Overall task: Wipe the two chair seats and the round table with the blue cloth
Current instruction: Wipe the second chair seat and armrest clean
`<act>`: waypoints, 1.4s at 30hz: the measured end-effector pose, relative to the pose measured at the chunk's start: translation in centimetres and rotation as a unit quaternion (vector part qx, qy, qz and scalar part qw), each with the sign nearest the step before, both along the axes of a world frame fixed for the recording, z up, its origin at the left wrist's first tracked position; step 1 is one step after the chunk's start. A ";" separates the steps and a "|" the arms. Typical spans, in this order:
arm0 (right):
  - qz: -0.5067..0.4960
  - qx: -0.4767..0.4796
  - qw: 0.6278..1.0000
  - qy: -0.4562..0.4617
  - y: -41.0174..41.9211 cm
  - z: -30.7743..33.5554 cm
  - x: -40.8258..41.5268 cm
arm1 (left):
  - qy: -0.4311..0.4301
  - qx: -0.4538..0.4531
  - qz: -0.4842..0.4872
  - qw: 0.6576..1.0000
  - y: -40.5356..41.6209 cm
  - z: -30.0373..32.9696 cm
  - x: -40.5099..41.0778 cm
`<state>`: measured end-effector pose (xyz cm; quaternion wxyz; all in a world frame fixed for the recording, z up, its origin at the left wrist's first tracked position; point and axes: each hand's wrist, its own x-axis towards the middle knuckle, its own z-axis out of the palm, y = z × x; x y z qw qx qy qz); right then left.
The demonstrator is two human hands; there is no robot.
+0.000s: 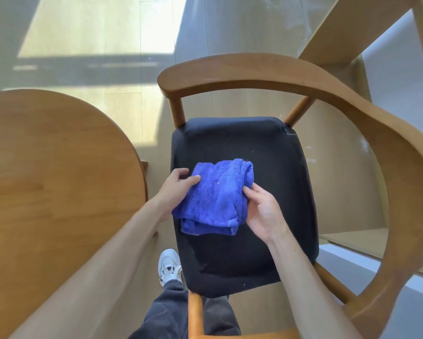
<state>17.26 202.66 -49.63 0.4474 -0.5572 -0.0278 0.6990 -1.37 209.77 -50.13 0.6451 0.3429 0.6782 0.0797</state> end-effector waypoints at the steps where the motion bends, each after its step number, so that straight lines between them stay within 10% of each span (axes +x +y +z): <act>1: 0.000 -0.002 1.000 -0.011 0.0 0.1 -0.2 | 0.035 0.047 -0.049 0.997 -0.2 -0.1 0.1; 8: 0.050 -0.012 0.989 -0.137 1.1 1.5 0.0 | -0.097 0.030 -0.197 0.975 -0.7 1.6 2.4; 20: 0.059 0.040 0.992 0.103 0.4 3.9 2.6 | 0.002 0.218 -0.260 0.941 0.1 1.6 3.4; 25: 0.158 0.054 0.978 -0.122 0.3 3.9 5.1 | -0.046 0.130 -0.236 0.962 2.6 3.6 2.8; 31: 0.294 0.108 0.908 -0.279 1.9 4.9 5.3 | 0.022 0.031 -0.492 0.870 2.8 5.1 3.4; 38: 0.168 0.133 0.836 -0.505 2.5 4.0 4.5 | -0.196 -0.054 -0.243 0.949 2.0 5.5 3.1; 42: 0.120 -0.128 0.863 -0.474 0.7 2.8 3.0 | -0.296 -0.076 -0.092 0.948 1.5 5.5 3.0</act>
